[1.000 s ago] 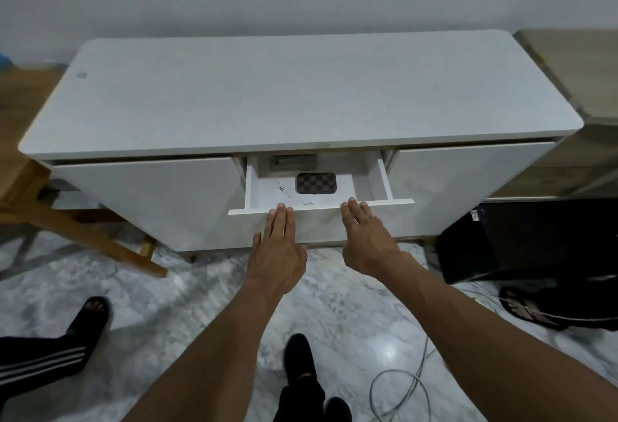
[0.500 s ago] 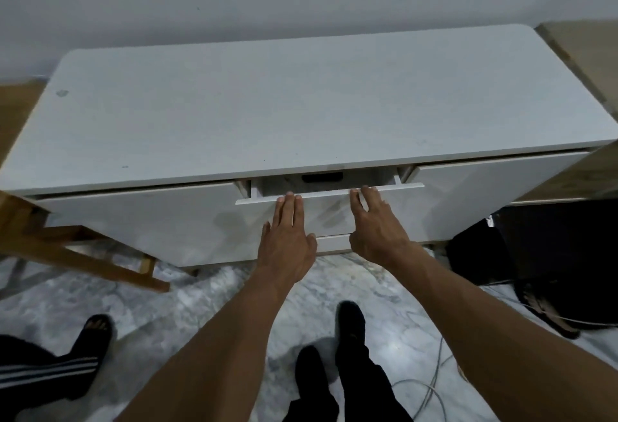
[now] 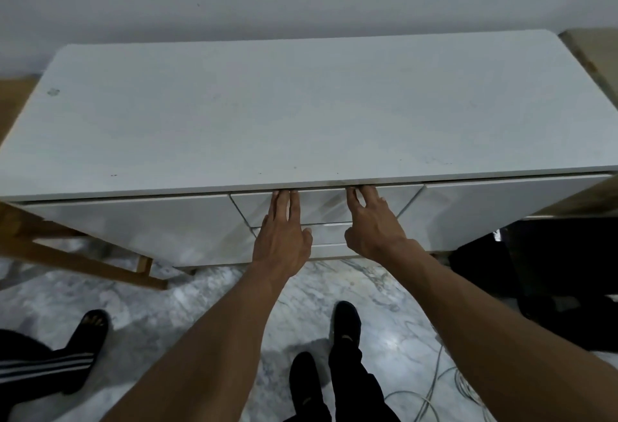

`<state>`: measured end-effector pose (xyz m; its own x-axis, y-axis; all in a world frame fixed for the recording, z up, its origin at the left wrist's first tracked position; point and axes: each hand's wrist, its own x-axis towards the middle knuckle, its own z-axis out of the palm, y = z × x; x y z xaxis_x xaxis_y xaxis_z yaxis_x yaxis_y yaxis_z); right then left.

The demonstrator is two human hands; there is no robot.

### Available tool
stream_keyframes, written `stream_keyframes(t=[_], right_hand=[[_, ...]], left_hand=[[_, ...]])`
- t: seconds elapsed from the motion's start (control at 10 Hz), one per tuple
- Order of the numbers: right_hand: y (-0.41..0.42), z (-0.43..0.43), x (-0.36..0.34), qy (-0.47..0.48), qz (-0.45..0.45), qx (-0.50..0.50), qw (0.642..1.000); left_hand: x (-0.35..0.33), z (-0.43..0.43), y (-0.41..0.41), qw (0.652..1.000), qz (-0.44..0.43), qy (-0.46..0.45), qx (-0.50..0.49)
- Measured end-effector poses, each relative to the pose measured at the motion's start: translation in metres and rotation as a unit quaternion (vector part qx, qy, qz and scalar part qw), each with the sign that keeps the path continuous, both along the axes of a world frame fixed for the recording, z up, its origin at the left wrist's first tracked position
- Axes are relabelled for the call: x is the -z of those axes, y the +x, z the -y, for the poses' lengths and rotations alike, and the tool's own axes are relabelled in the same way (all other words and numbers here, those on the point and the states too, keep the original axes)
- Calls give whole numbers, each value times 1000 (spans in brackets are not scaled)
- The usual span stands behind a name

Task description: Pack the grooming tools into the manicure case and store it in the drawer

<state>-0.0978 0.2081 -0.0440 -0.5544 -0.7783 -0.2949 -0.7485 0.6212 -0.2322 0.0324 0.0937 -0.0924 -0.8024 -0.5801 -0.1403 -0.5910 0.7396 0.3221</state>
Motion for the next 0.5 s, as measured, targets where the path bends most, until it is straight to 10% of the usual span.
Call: stream_keyframes(t=[0.5], right_hand=[[-14, -5, -29, 10, 33, 6, 999]], left_hand=[[-19, -3, 24, 999, 24, 35, 20]])
